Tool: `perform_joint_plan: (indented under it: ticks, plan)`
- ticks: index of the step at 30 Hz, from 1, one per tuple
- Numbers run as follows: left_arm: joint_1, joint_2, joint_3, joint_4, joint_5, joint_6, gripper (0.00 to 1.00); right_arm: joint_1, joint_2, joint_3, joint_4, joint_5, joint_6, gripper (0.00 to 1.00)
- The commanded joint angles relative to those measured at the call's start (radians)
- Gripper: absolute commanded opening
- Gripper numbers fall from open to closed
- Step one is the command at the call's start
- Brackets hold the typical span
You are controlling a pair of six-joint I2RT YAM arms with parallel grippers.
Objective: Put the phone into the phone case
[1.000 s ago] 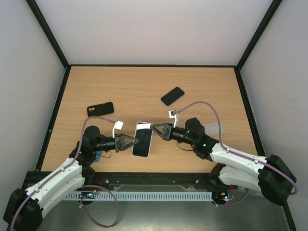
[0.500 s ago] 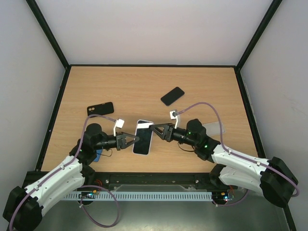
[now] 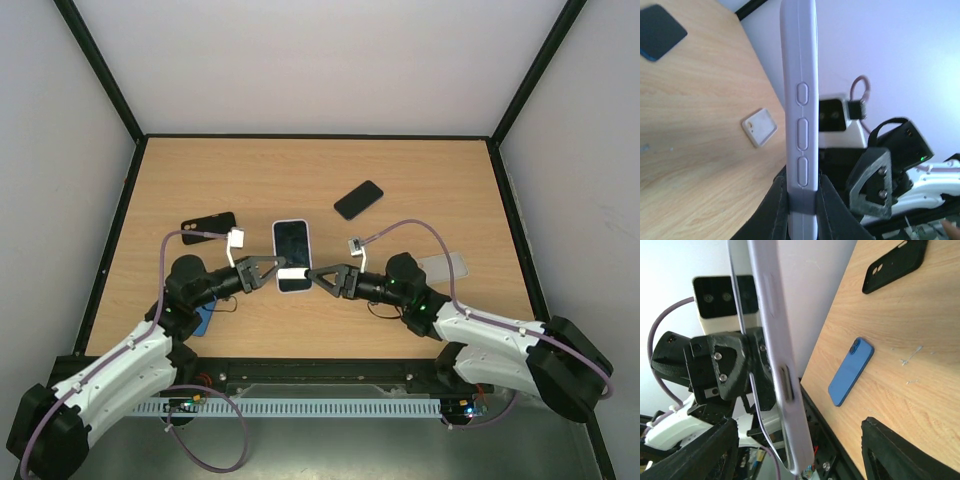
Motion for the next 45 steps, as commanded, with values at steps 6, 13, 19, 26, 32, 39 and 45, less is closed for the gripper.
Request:
perform_joint_plan:
  ticks: [6, 13, 19, 26, 32, 39, 45]
  plan:
    - [0.003, 0.039, -0.005, 0.296, -0.059, -0.107, 0.02, 0.014, 0.046, -0.021, 0.174, -0.058, 0.101, 0.59]
    - [0.003, 0.061, -0.024, 0.34, -0.059, -0.13, 0.02, 0.014, 0.058, -0.015, 0.216, -0.069, 0.115, 0.48]
    - [0.003, 0.052, -0.022, 0.268, -0.073, -0.093, 0.02, 0.012, 0.036, -0.026, 0.233, -0.027, 0.125, 0.22]
    - [0.003, 0.049, -0.022, 0.175, -0.096, -0.024, 0.02, 0.014, 0.034, -0.035, 0.278, -0.029, 0.171, 0.02]
    - [0.003, 0.05, -0.019, 0.11, -0.118, -0.004, 0.03, 0.014, 0.041, -0.033, 0.226, 0.007, 0.159, 0.02]
    - [0.003, 0.09, -0.004, 0.014, -0.163, -0.012, 0.29, 0.012, 0.059, -0.042, 0.174, 0.079, 0.12, 0.02]
    - [0.004, 0.121, 0.013, -0.116, -0.229, 0.001, 0.68, 0.004, 0.098, -0.03, 0.041, 0.186, 0.002, 0.02]
